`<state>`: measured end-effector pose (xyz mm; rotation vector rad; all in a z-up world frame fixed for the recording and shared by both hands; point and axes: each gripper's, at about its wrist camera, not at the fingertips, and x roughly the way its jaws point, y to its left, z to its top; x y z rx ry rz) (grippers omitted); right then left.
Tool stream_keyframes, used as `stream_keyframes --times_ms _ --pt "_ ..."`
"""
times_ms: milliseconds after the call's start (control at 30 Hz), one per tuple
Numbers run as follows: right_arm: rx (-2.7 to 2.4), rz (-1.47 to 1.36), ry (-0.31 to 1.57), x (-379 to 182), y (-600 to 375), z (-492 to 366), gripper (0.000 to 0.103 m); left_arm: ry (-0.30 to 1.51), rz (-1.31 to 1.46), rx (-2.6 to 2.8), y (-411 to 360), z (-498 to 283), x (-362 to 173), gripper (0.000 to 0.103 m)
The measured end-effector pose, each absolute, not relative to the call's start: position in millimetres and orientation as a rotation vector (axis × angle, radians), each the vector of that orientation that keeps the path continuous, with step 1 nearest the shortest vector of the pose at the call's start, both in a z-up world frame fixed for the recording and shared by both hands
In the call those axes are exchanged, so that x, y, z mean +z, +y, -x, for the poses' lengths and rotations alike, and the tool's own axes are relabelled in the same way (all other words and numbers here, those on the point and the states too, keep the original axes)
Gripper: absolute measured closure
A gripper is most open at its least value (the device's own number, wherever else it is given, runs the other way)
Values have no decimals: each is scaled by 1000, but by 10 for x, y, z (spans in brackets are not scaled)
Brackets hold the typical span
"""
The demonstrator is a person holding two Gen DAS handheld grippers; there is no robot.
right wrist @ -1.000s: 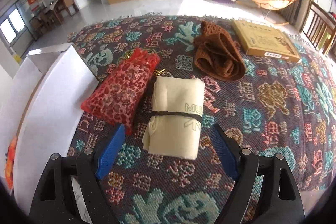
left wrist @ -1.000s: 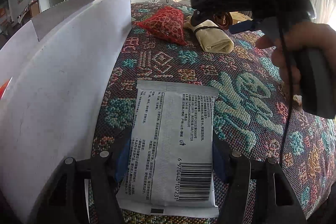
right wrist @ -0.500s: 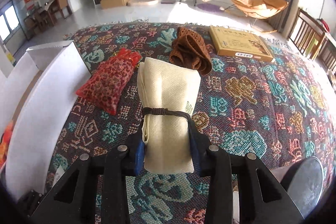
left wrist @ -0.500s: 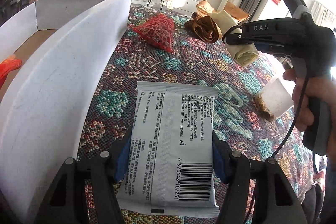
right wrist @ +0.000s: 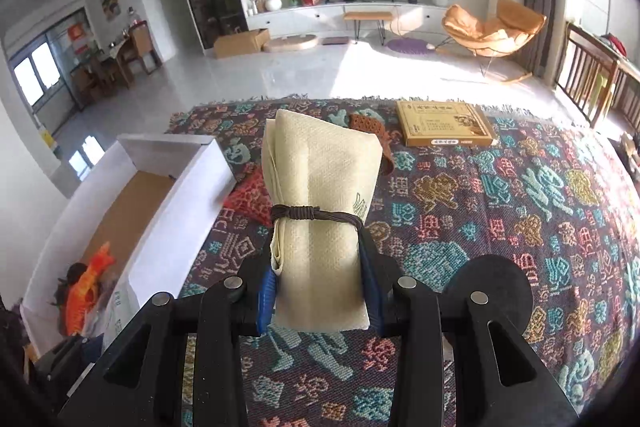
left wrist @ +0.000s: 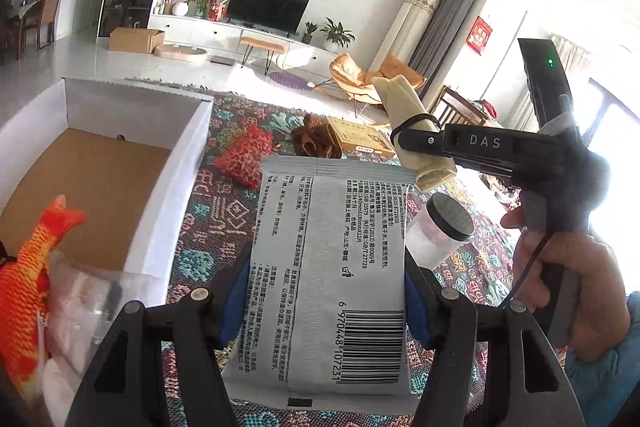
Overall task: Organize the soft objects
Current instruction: 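Carry the packet and beige roll into the white box and open both tools, then move the left tool back over the bed to the red mesh bag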
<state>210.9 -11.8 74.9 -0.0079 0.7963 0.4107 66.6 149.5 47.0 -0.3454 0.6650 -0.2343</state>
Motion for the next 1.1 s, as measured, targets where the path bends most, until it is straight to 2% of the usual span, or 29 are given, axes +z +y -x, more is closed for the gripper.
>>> stream_keyframes --times_ms 233,467,500,533,567,600,633,867,1000,1100 --pt "668 -1 758 1101 759 -1632 64 587 329 -29 2394 -287 832 39" --pt "913 47 792 1010 1804 -1204 62 642 329 245 3299 -65 609 38" --pt "931 55 800 928 1916 -1172 60 674 311 298 3381 -67 539 34" --pt "943 60 810 838 2016 -1164 47 702 293 343 3445 -73 449 32" --pt "944 67 831 734 2102 -1177 34 716 283 380 3510 -69 356 24" --pt "944 78 865 618 2176 -1191 29 728 286 409 3583 -61 272 18" --pt "949 97 906 509 2247 -1193 28 741 303 429 3639 -74 195 18" --pt "868 98 893 313 1852 -1197 30 696 373 434 3642 -169 92 18" --pt "699 148 798 196 1345 -1243 29 658 342 341 3321 -275 247 18" --pt "515 236 767 -153 914 -1256 26 649 295 239 2963 -406 385 18"
